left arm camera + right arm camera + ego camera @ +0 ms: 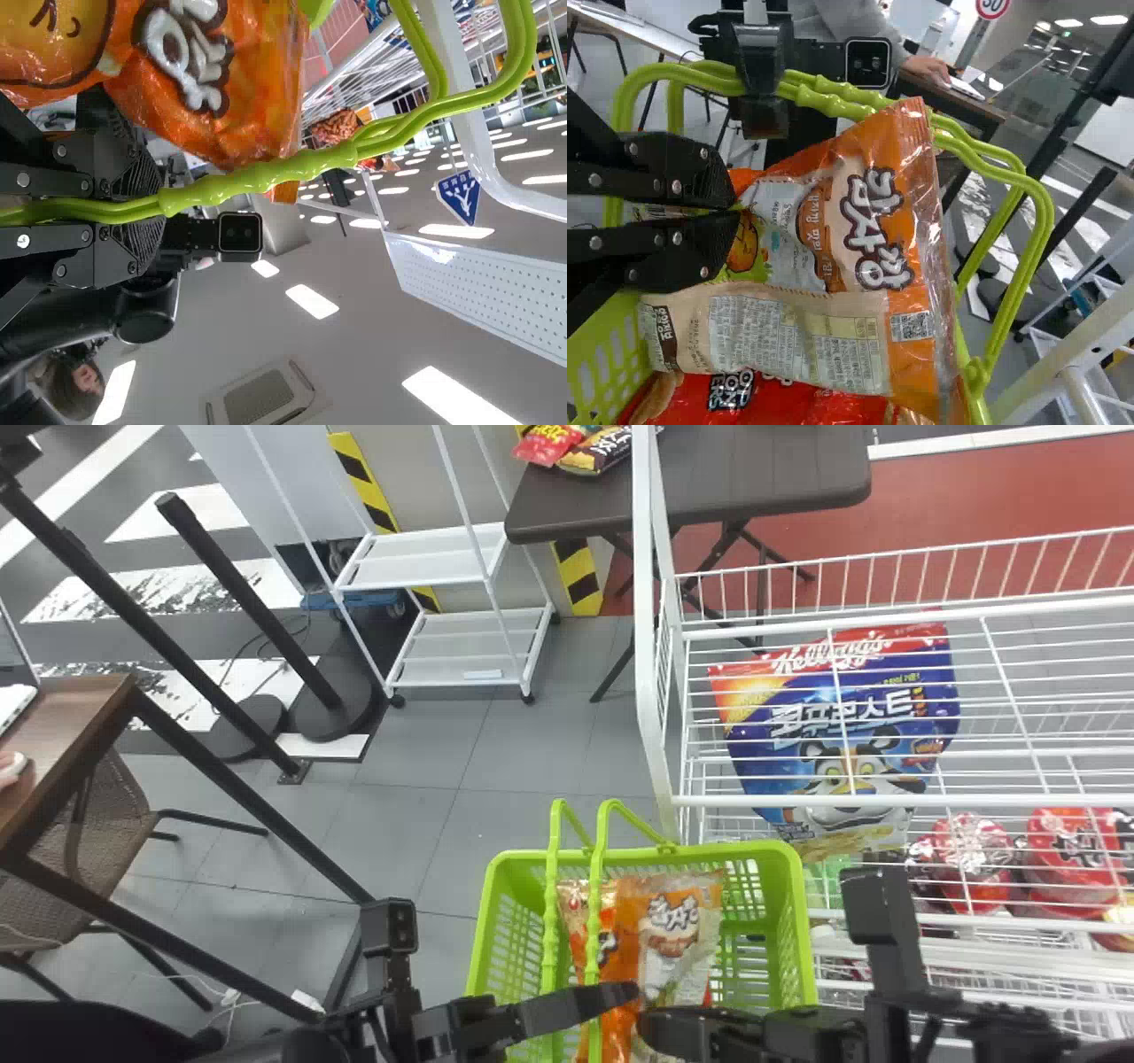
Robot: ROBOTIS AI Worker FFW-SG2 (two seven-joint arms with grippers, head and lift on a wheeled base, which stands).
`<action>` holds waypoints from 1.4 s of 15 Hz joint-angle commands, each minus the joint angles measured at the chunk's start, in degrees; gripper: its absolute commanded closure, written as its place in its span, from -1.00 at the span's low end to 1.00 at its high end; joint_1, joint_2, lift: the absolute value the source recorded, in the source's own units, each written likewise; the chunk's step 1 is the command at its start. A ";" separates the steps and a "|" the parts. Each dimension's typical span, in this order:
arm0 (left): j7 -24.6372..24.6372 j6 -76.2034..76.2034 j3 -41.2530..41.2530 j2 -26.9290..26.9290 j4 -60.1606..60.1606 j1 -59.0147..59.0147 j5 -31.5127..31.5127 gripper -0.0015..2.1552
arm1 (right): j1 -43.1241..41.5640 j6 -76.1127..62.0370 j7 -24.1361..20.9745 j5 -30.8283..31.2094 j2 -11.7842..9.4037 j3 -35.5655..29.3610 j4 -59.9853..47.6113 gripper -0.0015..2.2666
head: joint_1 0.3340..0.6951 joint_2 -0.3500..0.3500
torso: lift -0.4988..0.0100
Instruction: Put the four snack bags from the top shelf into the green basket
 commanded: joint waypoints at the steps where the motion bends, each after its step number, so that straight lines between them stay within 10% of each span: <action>1: -0.57 0.00 -0.04 0.00 0.09 -0.02 -0.05 0.99 | 2.51 2.70 1.82 0.10 -0.38 -4.02 -5.73 -0.97 | 1.00 1.00 | 0.96; 8: -0.57 0.00 -0.04 0.09 0.35 -0.10 0.12 0.99 | 0.75 3.93 -0.47 -0.17 0.06 -28.90 -15.48 -0.94 | 1.00 1.00 | 0.96; 13: -0.57 0.00 0.05 0.18 0.35 0.07 0.65 0.99 | -14.36 -0.11 -6.88 20.93 0.06 -31.97 -7.57 -0.94 | 1.00 0.03 | 0.96; 21: -0.57 -0.18 1.63 0.26 0.71 0.69 1.26 0.99 | -35.28 -14.35 -10.14 37.98 -1.26 -36.63 22.93 -0.94 | 1.00 -0.55 | 0.96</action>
